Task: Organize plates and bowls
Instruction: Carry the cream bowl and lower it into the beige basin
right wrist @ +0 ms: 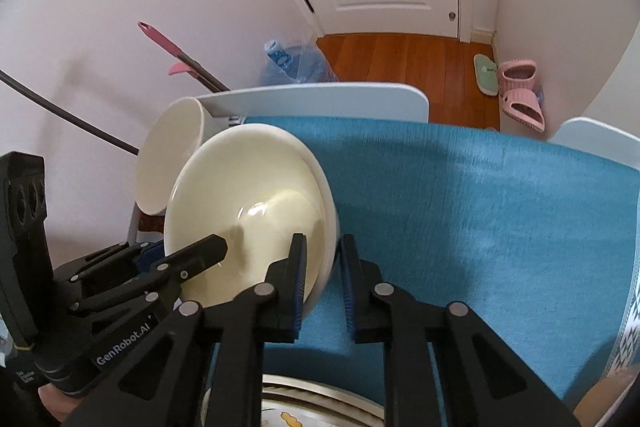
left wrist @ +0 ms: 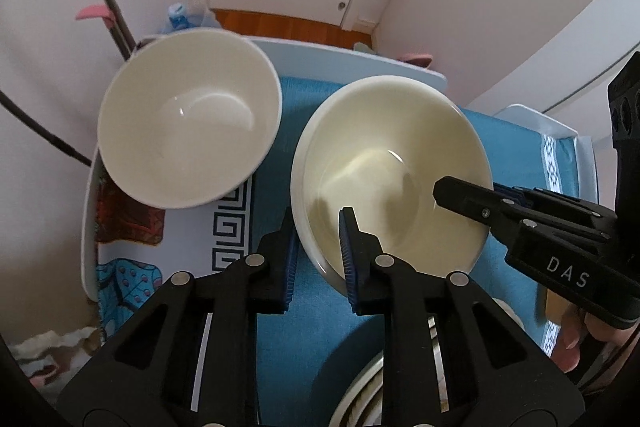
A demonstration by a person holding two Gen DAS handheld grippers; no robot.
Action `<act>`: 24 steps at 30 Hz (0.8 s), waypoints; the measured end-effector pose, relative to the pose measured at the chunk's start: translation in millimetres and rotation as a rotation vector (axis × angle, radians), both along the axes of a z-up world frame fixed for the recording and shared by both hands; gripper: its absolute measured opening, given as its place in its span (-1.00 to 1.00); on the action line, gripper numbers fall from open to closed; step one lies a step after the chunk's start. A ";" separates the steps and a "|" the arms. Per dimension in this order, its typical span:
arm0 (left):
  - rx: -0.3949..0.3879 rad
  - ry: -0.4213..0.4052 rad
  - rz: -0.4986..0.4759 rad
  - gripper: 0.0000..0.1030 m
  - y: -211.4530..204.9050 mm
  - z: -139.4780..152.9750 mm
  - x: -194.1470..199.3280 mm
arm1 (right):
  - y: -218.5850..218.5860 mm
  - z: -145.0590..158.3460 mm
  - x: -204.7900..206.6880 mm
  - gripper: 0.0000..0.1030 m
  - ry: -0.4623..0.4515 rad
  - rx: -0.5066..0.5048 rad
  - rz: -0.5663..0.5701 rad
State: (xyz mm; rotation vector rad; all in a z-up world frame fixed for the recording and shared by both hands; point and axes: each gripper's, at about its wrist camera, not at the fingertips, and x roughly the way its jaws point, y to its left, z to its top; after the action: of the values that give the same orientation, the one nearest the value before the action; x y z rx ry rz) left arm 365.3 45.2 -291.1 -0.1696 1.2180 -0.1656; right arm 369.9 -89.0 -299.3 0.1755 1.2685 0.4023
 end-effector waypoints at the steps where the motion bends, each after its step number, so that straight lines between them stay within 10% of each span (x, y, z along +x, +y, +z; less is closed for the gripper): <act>1: 0.004 -0.009 -0.002 -0.66 -1.2 5.3 -1.6 | -0.3 4.3 -1.3 -0.70 -0.010 -0.001 0.001; 24: -0.048 -0.195 -0.260 -0.66 -155.8 128.9 -75.2 | -150.4 135.4 -103.6 -0.70 -0.233 -0.045 -0.243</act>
State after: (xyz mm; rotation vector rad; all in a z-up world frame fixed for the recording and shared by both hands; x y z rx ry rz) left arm 290.1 -110.6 -162.3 -0.0346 1.0388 -0.4283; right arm 266.2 -239.4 -163.9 0.2348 1.0121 0.1787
